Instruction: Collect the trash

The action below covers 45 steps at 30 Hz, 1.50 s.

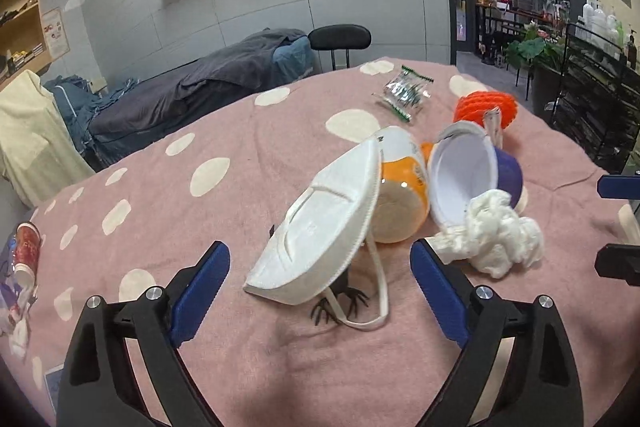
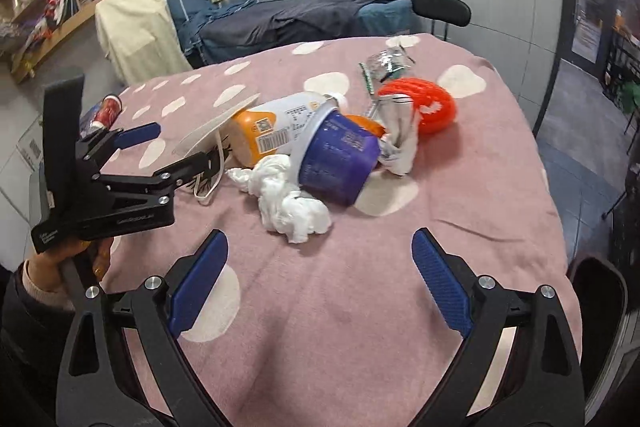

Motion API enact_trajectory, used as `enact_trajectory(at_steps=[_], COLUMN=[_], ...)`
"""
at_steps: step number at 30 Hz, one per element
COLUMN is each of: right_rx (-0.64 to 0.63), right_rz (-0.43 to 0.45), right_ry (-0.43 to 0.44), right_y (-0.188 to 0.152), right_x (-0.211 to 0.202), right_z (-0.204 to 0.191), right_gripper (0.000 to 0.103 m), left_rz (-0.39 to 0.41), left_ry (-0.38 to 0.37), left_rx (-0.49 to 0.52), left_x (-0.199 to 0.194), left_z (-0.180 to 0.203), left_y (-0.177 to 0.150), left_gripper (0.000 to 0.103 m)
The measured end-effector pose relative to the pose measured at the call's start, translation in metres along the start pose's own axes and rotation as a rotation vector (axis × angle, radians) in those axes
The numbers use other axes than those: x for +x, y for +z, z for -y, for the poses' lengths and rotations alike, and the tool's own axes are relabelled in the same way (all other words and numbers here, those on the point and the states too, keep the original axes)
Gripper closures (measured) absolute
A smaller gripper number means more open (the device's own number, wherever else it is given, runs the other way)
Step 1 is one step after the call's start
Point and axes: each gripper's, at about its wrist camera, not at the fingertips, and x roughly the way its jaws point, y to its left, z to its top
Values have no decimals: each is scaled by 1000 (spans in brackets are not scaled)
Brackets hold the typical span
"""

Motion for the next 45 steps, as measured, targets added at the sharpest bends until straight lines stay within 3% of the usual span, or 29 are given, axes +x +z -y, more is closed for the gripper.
enact_trajectory(at_steps=[4,9,10,13,17,22,30,45], right_rx=[-50,-96,-96,-82,-69,-50,-28,110], right_rz=[-78,-161,-177,-208,-190,-154,-75,86], right_ry=[31,10,8,-4,16,37,42,-76], right_y=[12,20,20,21,21,17,5,-33], right_x=[29,63,69,82,77,61,29,-46], right_z=[-15,-27,-29,-28,-25,-23,-20,33], right_gripper=[12,25,31,64,72,73,73,73], left_rz=[-55,-88,-90,-85,-68,-23,65,157], left_ry=[5,-4,-15,-18,-22,-33,-71,-252], left_rx=[23,20,12,-1,-38,-122,-207,-148], left_x=[19,28,29,27,20,2,-38,-73], left_z=[-7,-5,-5,-5,-9,-18,-18,54], left_y=[-1,-4,-5,-7,-10,-12,-13,5], left_gripper=[20,30,35,50,73,87,90,91])
